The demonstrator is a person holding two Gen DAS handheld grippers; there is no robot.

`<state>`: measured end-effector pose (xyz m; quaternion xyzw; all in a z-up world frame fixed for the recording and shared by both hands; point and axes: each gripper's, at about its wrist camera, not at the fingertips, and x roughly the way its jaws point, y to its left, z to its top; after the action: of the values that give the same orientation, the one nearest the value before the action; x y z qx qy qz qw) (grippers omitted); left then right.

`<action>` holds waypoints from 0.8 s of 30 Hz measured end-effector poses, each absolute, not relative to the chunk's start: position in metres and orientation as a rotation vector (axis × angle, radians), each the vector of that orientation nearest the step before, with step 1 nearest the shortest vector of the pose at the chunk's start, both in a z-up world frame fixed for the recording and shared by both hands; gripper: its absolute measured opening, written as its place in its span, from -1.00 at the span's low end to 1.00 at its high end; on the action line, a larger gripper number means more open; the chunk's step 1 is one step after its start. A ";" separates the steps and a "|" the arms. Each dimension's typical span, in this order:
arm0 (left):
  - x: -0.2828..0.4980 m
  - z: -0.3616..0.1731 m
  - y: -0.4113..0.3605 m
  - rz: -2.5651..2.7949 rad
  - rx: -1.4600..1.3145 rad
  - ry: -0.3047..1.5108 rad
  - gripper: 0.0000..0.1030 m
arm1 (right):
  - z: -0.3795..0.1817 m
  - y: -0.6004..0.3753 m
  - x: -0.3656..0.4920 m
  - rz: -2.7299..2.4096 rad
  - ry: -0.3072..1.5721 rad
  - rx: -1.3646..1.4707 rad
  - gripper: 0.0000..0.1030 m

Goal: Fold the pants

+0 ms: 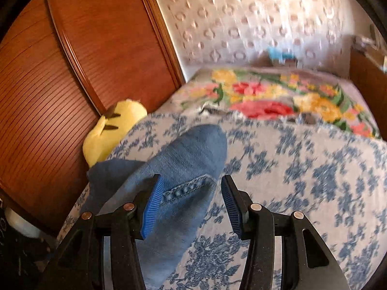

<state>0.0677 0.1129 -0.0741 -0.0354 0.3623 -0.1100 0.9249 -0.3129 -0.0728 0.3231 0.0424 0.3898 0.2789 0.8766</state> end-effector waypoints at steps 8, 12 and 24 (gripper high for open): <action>0.039 -0.053 0.112 -0.234 -0.081 0.666 -0.93 | 0.342 -0.042 -0.317 0.703 0.753 0.009 -0.77; 0.012 -0.040 0.126 -0.203 -0.108 0.616 -0.94 | 0.370 -0.021 -0.333 0.763 0.672 -0.034 -0.77; -0.012 -0.090 0.190 -0.035 -0.163 0.731 -0.95 | 0.350 0.094 -0.333 0.838 0.711 -0.263 -0.51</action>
<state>-0.0122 0.1903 -0.0898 -0.0796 0.3568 -0.0172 0.9306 -0.3332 0.0941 0.3500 -0.1244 0.3369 0.3969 0.8447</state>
